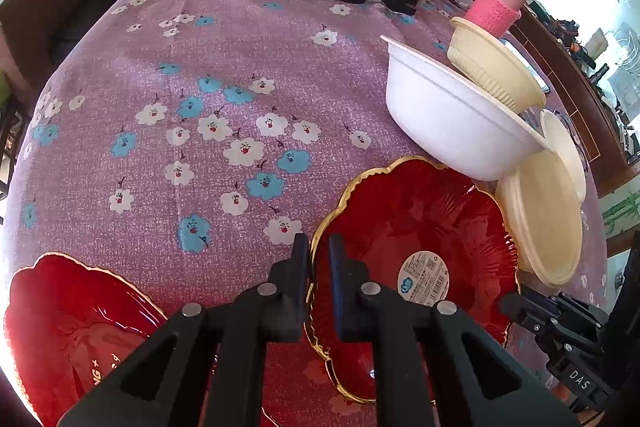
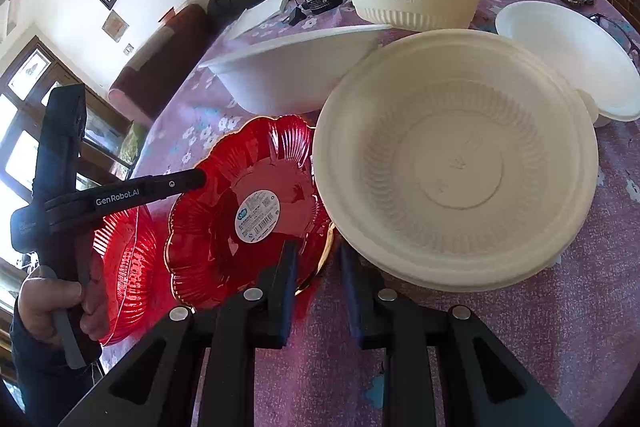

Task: Organize plates and bowls

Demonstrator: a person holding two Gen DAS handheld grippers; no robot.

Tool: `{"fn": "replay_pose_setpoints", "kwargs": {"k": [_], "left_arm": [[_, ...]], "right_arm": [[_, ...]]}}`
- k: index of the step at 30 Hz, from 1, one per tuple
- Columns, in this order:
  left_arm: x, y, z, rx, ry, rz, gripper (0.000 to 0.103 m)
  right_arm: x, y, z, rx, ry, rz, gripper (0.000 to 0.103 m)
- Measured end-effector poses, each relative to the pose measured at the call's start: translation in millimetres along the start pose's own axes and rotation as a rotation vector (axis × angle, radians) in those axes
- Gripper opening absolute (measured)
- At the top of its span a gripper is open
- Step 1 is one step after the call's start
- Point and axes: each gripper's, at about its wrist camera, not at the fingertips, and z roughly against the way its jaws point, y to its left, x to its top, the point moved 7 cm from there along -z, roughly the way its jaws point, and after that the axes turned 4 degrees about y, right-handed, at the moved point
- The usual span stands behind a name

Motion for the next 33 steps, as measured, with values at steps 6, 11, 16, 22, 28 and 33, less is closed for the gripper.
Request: {"fn": "replay_pose_setpoints", "kwargs": {"k": [6,11,16,22,28,33], "left_arm": [[-8,2,13,-0.007,-0.036,0.011,0.009],[-18,6,31,-0.020,-0.076,0.021,0.010],[-28,12,45,-0.033,-0.104,0.043,0.010],[-36,14,59,-0.050,-0.133,0.057,0.010],[-43,18,67,-0.063,-0.155,0.072,0.010],[-49,23,80,-0.071,-0.185,0.081,0.010]], "right_arm": [[0,2,6,-0.011,-0.018,0.023,0.016],[-1,11,11,-0.010,-0.031,0.052,0.016],[-2,20,15,0.001,-0.034,0.070,0.016],[-3,30,23,0.003,-0.052,0.100,0.016],[-7,36,32,0.001,-0.067,0.116,0.016],[-8,45,38,0.001,-0.078,0.137,0.016]]}}
